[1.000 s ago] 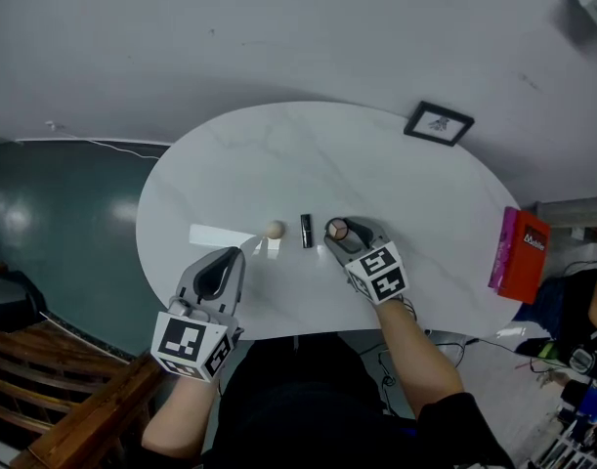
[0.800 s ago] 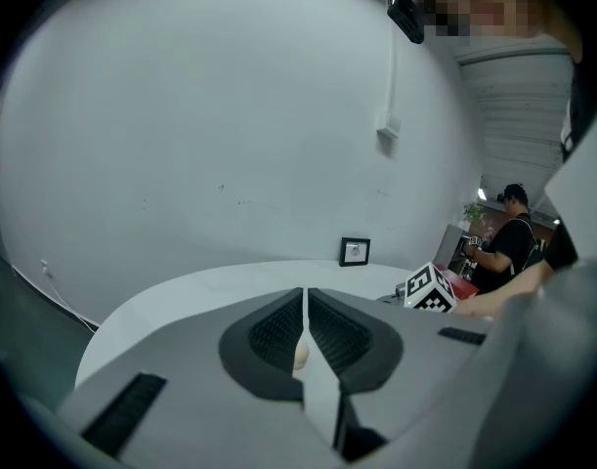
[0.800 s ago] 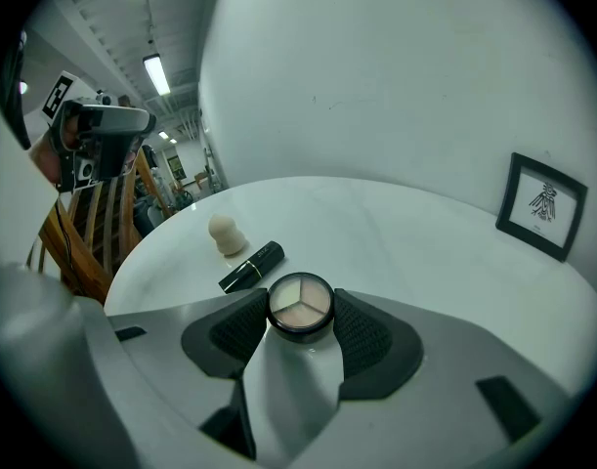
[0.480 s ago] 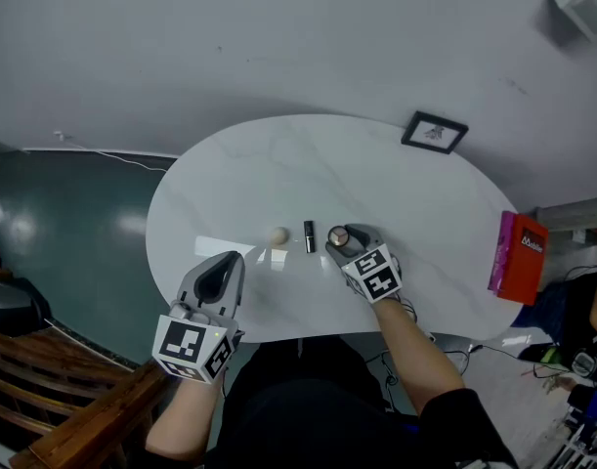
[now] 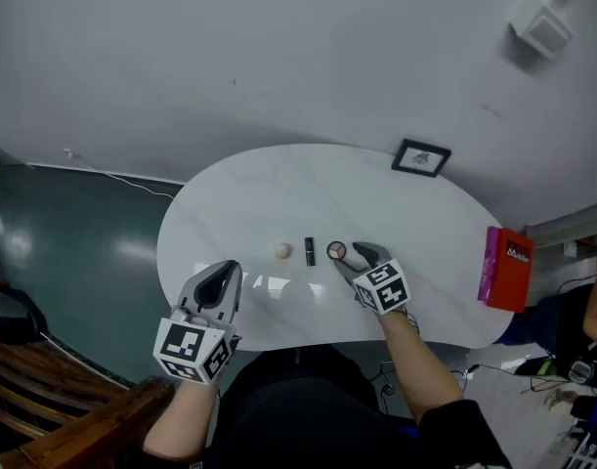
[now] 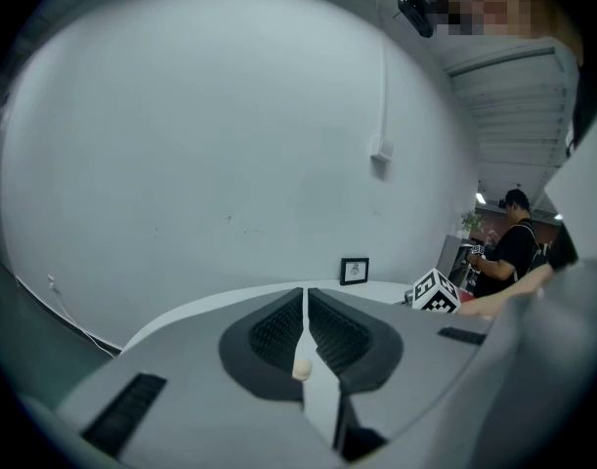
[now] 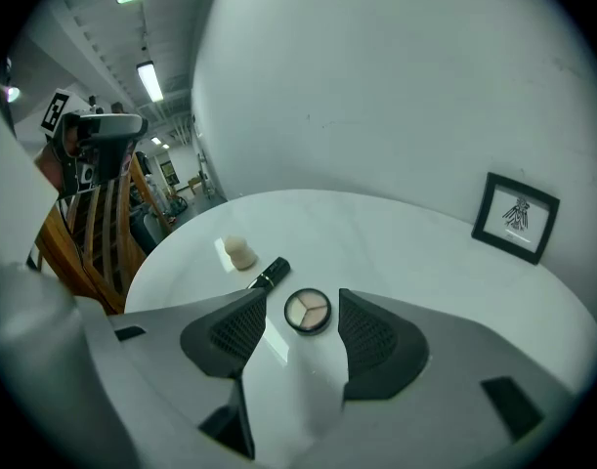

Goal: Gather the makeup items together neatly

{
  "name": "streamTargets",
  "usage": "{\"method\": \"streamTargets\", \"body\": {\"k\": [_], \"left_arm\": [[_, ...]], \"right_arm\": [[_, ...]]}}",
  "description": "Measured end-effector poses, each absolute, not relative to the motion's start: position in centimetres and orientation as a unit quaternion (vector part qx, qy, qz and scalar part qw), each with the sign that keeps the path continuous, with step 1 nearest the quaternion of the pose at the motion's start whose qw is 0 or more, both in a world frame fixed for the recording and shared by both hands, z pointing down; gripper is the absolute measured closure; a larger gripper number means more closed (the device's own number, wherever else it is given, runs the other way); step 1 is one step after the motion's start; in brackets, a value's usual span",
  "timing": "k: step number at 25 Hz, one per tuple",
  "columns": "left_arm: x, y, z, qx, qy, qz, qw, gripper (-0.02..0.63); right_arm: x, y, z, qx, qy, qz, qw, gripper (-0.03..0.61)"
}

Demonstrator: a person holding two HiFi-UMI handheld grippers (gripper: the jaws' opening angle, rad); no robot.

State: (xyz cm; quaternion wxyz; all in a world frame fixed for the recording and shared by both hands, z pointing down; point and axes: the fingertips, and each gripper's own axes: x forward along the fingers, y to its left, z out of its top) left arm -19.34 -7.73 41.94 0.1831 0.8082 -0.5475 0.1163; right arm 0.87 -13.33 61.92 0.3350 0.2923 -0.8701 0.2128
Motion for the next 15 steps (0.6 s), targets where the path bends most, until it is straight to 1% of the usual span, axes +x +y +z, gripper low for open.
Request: {"method": "streamTargets", "body": {"k": [6, 15], "left_arm": [[-19.9, -7.0, 42.0, 0.808, -0.545, 0.131, 0.182, 0.588], [-20.6, -6.9, 43.1, 0.804, -0.545, 0.142, 0.193, 0.588]], "right_arm": [[0.5, -12.3, 66.1, 0.285, -0.852, 0.235, 0.371, 0.364], [-0.4, -14.7, 66.7, 0.319, -0.846, 0.221, 0.365, 0.364]]}}
